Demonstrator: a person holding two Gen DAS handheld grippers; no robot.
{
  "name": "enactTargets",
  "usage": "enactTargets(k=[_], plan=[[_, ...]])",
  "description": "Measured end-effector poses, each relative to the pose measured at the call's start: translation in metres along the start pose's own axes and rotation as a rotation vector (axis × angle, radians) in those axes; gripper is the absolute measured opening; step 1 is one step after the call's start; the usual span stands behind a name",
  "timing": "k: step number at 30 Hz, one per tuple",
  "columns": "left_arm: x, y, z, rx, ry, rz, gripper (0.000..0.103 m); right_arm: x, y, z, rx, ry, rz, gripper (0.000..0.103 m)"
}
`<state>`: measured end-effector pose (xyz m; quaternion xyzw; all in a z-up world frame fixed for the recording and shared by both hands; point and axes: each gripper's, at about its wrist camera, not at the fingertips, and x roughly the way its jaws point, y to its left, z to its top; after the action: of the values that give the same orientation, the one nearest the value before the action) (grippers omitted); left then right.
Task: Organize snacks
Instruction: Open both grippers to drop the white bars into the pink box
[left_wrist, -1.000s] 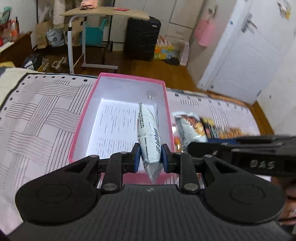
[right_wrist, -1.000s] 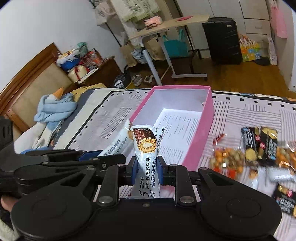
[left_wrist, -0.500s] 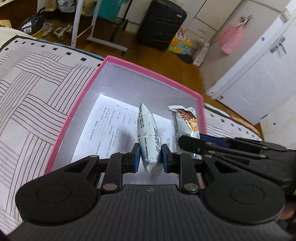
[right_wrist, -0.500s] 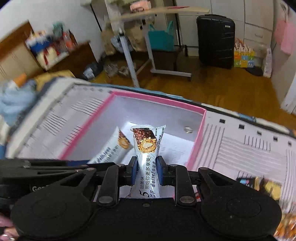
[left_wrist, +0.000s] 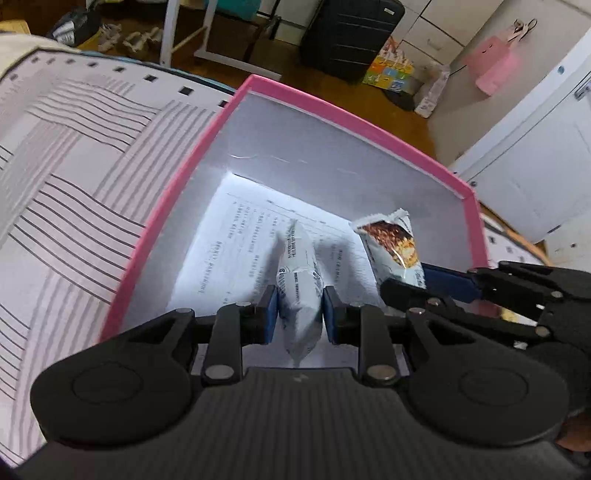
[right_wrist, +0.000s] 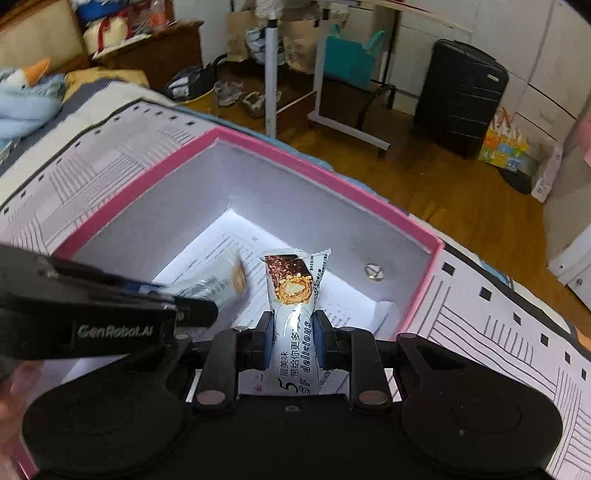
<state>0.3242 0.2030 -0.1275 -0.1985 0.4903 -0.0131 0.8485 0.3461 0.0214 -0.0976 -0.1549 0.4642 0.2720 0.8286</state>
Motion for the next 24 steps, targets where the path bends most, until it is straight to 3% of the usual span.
enactTargets(k=[5,7,10,24], plan=[[-0.006,-0.002,-0.001,0.050,-0.004,0.067,0.036,-0.003,0.011,-0.003,-0.025,-0.003,-0.049,0.031],[-0.013,-0.001,-0.002,0.042,-0.006,0.058,0.043,-0.010,0.012,-0.005,-0.014,-0.003,-0.041,0.038],[-0.029,-0.002,-0.003,0.036,-0.028,0.025,0.049,-0.023,0.014,-0.009,-0.012,-0.019,-0.028,0.042],[-0.120,-0.035,-0.031,0.192,-0.045,0.120,0.050,-0.126,0.030,-0.033,-0.038,-0.120,-0.090,0.046]])
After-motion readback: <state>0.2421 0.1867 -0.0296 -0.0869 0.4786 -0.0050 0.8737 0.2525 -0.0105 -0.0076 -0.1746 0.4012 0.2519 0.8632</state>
